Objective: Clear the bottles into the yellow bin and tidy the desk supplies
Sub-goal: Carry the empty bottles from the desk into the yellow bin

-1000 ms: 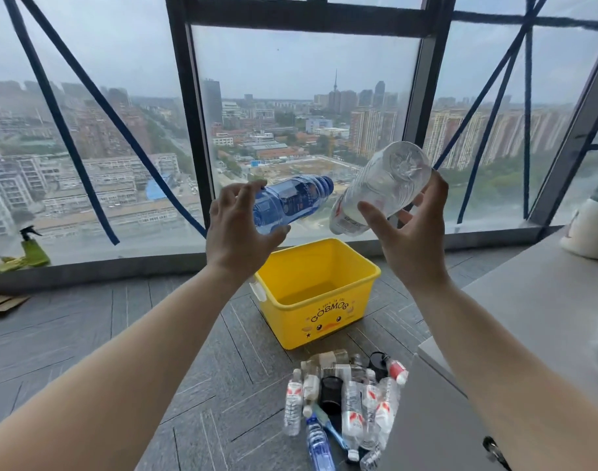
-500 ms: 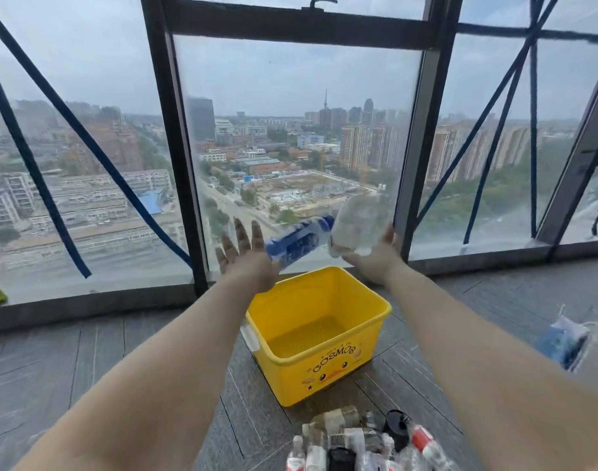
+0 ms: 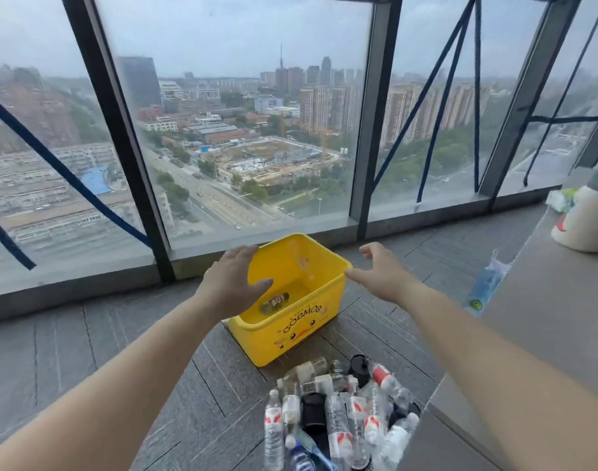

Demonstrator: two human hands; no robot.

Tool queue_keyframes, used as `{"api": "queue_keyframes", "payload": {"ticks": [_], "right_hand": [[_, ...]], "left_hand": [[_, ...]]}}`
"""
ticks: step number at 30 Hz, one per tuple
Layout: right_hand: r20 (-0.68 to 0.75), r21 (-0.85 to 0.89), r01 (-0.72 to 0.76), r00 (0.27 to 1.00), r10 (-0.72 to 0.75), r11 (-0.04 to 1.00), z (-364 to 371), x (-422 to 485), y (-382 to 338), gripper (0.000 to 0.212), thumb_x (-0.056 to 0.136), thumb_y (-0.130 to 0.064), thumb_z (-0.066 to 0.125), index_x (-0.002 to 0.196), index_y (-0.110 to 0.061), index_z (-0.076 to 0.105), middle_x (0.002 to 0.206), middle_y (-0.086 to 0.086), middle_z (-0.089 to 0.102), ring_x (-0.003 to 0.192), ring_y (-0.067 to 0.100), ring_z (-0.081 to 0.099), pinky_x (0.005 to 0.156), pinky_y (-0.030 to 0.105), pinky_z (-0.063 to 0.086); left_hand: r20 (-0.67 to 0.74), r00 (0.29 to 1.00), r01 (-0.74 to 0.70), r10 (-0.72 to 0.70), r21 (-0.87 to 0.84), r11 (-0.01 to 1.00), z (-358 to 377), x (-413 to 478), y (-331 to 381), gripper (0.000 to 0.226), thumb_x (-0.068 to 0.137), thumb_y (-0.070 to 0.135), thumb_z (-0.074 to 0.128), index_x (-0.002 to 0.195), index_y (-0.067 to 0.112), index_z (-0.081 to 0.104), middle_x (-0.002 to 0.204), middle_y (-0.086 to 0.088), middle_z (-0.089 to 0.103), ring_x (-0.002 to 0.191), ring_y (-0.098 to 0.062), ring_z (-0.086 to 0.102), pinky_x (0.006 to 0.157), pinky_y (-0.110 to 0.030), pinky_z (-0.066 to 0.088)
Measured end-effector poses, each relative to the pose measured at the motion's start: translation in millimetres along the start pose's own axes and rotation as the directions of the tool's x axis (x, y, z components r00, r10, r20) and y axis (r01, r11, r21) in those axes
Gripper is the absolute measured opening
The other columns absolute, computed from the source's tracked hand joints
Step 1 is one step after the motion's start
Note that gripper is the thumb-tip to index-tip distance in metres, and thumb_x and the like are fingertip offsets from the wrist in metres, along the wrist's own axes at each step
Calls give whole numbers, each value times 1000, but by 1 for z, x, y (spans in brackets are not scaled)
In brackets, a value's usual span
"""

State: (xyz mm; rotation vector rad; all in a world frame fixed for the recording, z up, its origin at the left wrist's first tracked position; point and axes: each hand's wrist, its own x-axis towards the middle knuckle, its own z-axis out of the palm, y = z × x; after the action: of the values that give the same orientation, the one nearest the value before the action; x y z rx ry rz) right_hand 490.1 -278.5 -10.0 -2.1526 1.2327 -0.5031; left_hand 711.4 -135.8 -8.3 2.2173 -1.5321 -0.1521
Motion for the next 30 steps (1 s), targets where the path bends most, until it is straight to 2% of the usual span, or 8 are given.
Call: {"api": "queue_keyframes", "payload": {"ticks": [5,10,14,20,23,30], "right_hand": [[-101,-92,30,994,-40,995,-53,-77,9,59,89,-37,62,138,-15,39,143,7,41,127,23,44,101,36,37],[-239,-206,10,969,-60,979,-117,-165,33,54,89,-36,61,135,-16,43,140,4,44,127,23,43,102,32,35],[-336,-275,-83,942,-15,958,-164,-234,63,51,87,-34,63,133,-18,47,136,5,47,126,23,42,100,27,32],[-436,-294,-282,890,134,913,-230,-332,119,53,87,-40,62,134,-21,45,138,3,44,123,22,46,98,32,39],[-431,-315,-359,879,205,878,-238,-363,142,57,88,-43,60,135,-18,43,140,3,43,127,22,42,100,31,36],[-324,-372,-412,897,300,831,-233,-377,165,69,84,-48,62,141,-18,37,145,4,38,134,24,34,109,38,32]], "left_hand": [[-4,993,-116,116,-76,990,-8,-40,70,62,90,43,58,143,23,34,149,0,35,133,-19,37,103,-34,36],[-27,957,-289,288,-111,951,-3,-80,159,56,90,39,58,140,22,40,145,-2,39,131,-20,40,102,-32,35],[-5,923,-381,384,-147,913,14,-109,229,55,90,41,58,139,25,39,145,-1,40,130,-20,41,102,-32,36],[58,840,-515,540,-228,826,53,-142,329,58,87,42,62,138,25,41,144,-1,40,129,-20,41,106,-31,33],[124,833,-509,540,-210,834,74,-151,359,65,86,47,61,141,25,36,148,-2,35,131,-21,40,105,-33,34],[195,904,-336,381,-226,914,122,-155,386,102,69,63,70,148,21,21,147,-7,32,133,-25,37,108,-36,32]]}}
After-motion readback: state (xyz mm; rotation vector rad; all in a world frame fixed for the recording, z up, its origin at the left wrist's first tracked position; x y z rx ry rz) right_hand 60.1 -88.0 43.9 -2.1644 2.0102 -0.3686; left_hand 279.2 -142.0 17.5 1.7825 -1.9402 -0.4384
